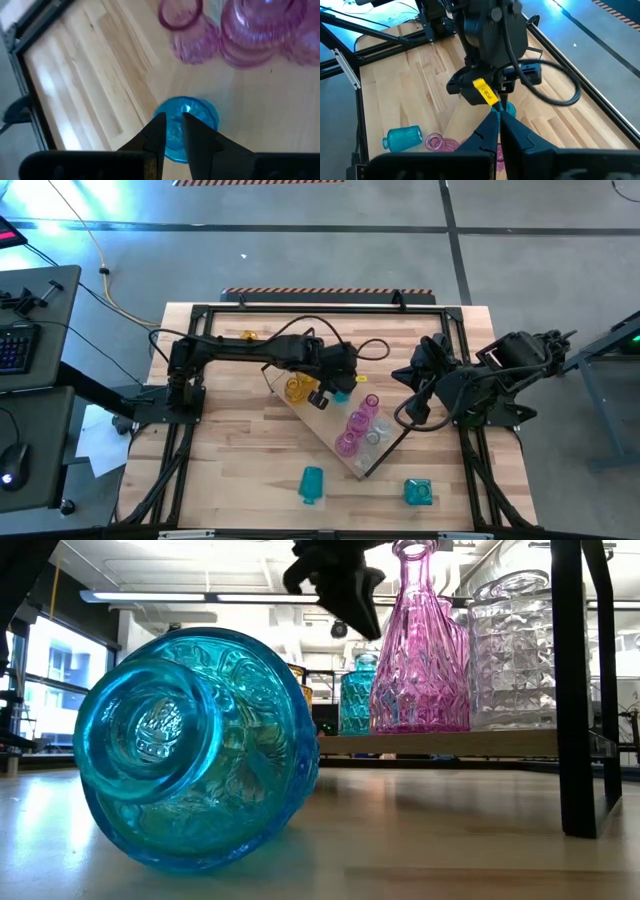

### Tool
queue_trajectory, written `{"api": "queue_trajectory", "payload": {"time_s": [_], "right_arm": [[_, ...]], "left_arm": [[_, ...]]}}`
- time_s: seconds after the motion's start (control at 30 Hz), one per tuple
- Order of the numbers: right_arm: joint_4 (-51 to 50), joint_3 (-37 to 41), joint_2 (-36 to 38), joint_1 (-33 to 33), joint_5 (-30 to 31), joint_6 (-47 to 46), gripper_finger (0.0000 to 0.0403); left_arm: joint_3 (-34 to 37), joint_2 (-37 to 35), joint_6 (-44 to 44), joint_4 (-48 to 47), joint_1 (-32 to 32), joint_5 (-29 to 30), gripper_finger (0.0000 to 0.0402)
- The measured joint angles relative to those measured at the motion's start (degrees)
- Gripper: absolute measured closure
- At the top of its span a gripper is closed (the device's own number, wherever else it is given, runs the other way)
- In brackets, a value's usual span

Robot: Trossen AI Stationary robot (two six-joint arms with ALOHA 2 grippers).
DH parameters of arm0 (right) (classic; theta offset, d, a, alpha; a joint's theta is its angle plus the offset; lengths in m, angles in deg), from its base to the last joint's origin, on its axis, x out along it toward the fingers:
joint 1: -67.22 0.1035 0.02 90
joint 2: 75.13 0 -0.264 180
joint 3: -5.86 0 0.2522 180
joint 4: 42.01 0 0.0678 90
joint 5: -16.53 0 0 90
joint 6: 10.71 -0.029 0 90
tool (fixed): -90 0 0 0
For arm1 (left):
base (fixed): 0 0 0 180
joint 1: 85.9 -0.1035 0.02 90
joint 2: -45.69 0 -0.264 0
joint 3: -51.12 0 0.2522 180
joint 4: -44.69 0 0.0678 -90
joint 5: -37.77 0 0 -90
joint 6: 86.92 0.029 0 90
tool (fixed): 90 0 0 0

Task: Sort vases onto shelf
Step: Put the left blue crystal vase on the shelf

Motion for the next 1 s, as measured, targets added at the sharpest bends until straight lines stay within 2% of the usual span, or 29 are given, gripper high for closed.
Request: {"api": "queue_trajectory", "payload": {"time_s": [0.17,0.37,0.47,0.57,0.77,0.87,1.0], "right_arm": [[0.2,0.0,0.0,0.0,-0.7,0.0,0.0403],[0.4,0.0,0.0,0.0,-1.7,-1.3,0.0403],[0.4,0.0,0.0,0.0,-2.2,-1.5,0.0403],[0.4,0.0,0.0,0.0,-2.2,-2.0,0.0403],[0.4,0.0,-0.5,0.0,-2.3,-2.0,0.0403],[0.4,0.0,-1.4,0.0,-2.7,-2.0,0.0403],[0.0,0.0,-3.1,0.0,-3.6,-1.5,0.0403]], "left_arm": [[-0.7,0.0,-1.3,-0.3,-0.1,1.4,0.0350],[-0.7,-1.0,0.2,-0.1,0.4,8.9,0.0350],[-2.3,-3.3,-3.4,-2.3,0.9,10.2,0.0350],[-3.9,-7.3,-10.2,-5.4,1.8,6.9,0.0350],[-3.9,-15.6,-26.0,-13.5,5.7,-4.8,0.0350],[-2.9,-18.4,-29.3,-18.0,10.3,-5.0,0.0350],[1.8,-21.4,-30.5,-19.0,17.6,-4.9,0.0350]]}}
